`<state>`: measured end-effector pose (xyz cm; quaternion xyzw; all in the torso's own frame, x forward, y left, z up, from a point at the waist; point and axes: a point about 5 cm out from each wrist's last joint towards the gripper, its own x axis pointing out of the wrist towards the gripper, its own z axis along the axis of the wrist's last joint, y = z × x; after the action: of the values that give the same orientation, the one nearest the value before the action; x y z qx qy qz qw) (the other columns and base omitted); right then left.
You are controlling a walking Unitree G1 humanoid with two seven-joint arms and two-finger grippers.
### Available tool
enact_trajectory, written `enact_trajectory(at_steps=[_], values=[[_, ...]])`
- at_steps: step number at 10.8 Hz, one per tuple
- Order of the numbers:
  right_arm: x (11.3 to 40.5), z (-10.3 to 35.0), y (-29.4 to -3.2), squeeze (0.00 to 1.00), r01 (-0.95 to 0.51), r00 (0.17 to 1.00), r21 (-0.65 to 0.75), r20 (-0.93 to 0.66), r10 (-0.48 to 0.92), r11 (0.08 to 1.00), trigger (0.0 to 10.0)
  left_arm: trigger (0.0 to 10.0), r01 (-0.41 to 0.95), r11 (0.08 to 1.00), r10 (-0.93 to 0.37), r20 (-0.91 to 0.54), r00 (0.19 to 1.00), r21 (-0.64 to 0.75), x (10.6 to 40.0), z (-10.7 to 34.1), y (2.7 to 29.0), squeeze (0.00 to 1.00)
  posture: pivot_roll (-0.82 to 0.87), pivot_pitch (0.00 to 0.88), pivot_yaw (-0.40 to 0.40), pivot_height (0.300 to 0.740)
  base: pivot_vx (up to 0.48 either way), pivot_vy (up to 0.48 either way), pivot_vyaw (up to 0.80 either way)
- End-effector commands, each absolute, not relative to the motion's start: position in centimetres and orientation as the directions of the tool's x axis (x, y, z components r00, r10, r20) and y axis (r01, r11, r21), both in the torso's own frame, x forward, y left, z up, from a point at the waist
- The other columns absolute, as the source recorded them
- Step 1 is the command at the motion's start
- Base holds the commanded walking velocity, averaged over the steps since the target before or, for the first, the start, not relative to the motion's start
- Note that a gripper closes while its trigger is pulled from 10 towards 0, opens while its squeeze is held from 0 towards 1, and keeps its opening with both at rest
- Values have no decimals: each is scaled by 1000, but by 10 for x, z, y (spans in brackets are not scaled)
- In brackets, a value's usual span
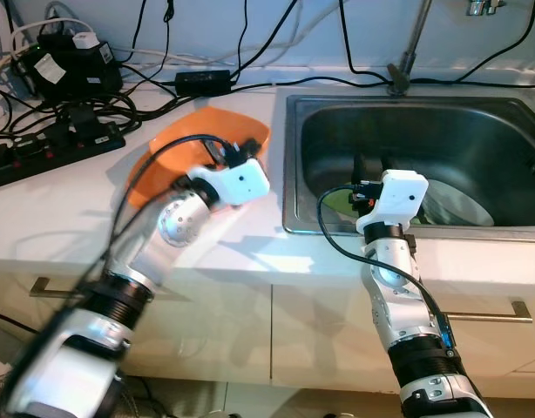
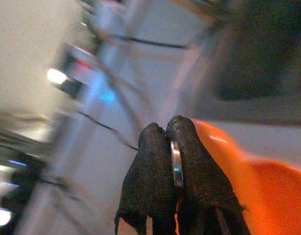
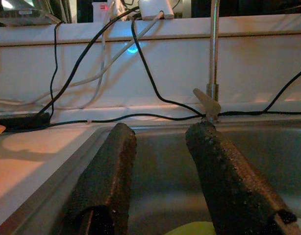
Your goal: Kitchen organization
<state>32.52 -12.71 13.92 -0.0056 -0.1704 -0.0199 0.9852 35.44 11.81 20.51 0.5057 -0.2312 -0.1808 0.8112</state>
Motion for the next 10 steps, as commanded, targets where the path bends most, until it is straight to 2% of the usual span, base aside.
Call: enact_trajectory(at_steps=[1, 2, 4, 5, 6, 7, 8, 9, 10], values=[[324, 123, -129, 0, 55, 963, -8, 264, -51, 998, 10000, 0, -37, 427, -552, 293, 781, 903, 352, 229, 110, 0, 39, 11, 70, 740, 0, 0, 0], [324, 123, -129, 0, 54, 963, -9, 263, -50, 999, 10000, 10000, -154, 510, -531, 450, 718, 847, 347, 258, 109, 0, 41, 10, 69, 740, 0, 0, 0], [325, 123, -129, 0, 57, 963, -9, 263, -53, 998, 10000, 10000, -148, 657, -503, 576, 645, 739, 341, 279, 104, 0, 42, 15, 68, 740, 0, 0, 0], [325, 123, -130, 0, 59, 963, -10, 263, -54, 998, 10000, 10000, -15, 793, -457, 610, 647, 609, 341, 285, 101, 0, 43, 15, 68, 740, 0, 0, 0], [326, 124, -130, 0, 59, 963, -13, 263, -53, 998, 10000, 10000, 126, 858, -447, 605, 659, 498, 343, 287, 96, 0, 45, 16, 66, 740, 0, 0, 0], [327, 124, -130, 0, 59, 964, -46, 262, -45, 997, 10000, 10000, 346, 901, -432, 615, 660, 261, 342, 291, 87, 0, 39, 17, 67, 740, 0, 0, 0], [326, 124, -130, 757, 56, 963, -78, 267, -33, 995, 10000, 10000, 401, 894, -432, 618, 657, 199, 341, 292, 84, 0, 37, 14, 66, 740, 0, 0, 0], [326, 123, -129, 1000, 49, 963, -97, 270, -22, 994, 10000, 10000, 479, 871, -434, 618, 655, 104, 340, 292, 81, 0, 35, 13, 66, 740, 0, 0, 0], [326, 124, -128, 1000, 54, 961, -166, 278, -6, 985, 10000, 10000, 549, 834, -460, 607, 648, 45, 339, 291, 79, 0, 34, 11, 64, 740, 0, 0, 0]])
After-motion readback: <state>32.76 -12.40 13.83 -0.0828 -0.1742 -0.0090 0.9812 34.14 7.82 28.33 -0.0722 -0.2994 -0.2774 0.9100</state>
